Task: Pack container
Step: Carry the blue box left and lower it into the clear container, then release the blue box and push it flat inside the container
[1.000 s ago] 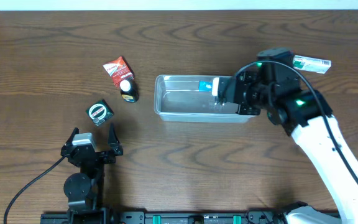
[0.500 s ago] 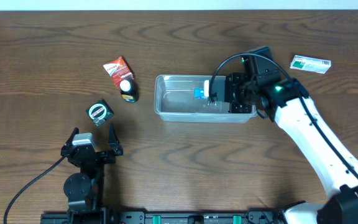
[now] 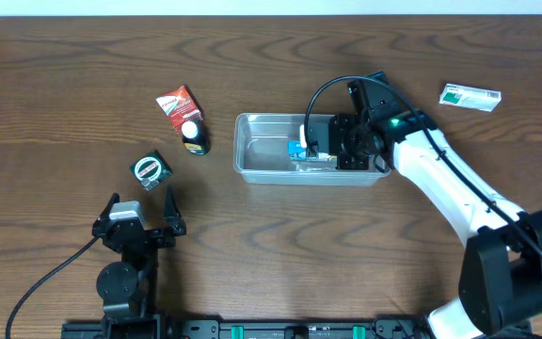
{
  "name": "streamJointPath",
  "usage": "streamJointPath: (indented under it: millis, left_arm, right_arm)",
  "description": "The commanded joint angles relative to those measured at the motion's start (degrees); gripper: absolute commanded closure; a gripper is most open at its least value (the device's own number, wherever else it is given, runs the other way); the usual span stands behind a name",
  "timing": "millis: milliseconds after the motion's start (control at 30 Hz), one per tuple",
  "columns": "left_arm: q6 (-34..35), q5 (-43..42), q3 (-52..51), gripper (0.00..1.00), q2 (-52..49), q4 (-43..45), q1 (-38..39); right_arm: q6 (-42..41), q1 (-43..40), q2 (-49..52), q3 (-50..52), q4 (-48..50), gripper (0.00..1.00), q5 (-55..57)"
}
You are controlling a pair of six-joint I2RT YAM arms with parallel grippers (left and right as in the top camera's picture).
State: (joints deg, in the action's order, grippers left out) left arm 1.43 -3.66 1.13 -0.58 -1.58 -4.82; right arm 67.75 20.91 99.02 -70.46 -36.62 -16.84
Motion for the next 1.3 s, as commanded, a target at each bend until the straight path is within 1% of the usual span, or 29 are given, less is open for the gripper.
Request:
streamJointPath:
  millis: [0,500,533,600,633,700,933,1133,1267]
  left_arm:
    - [-0.6,0.0,-0.9,0.02,0.3,-2.2,-0.3]
    - [-0.5,0.0,-0.9,0.02,0.3,-2.2,-0.3]
    - [-0.6,0.0,-0.9,0.02,0.3,-2.2,-0.3]
    - [-0.6,0.0,-0.9,0.02,0.3,-2.2,-0.3]
    - [-0.6,0.0,-0.9,0.02,0.3,-2.2,-0.3]
    - [-0.6,0.0,-0.9,0.02,0.3,-2.2,-0.3]
    - [-0.6,0.0,-0.9,0.02,0.3,-2.2,-0.3]
    - [-0.6,0.0,-0.9,0.02,0.3,-2.2,-0.3]
    - [-0.6,0.0,-0.9,0.02,0.3,-2.2,-0.3]
  right_arm:
    - [0.7,-0.4,0.7,-0.4,0.3,0.99,-1.4]
    - [0.7,-3.7,0.7,-0.4,1.1,0.99,-1.4]
    - [0.7,-3.7,0.7,-0.4,1.2,0.97,-1.4]
    - [0.7,-3.7,0.7,-0.4,1.2,0.73,-1.4]
    - [0.7,-3.7,0.7,-0.4,1.2,0.69,-1.4]
    - [0.5,-3.7,0.7,-0.4,1.2,0.64,-1.4]
    - [-0.8,-3.6,0.6,-0.4,1.1,0.64,-1.4]
    - [-6.1,-3.6,0.6,-0.4,0.7,0.65,-1.4]
    - [-8.0,-3.2,-0.7,-0.4,-0.9,0.65,-1.4]
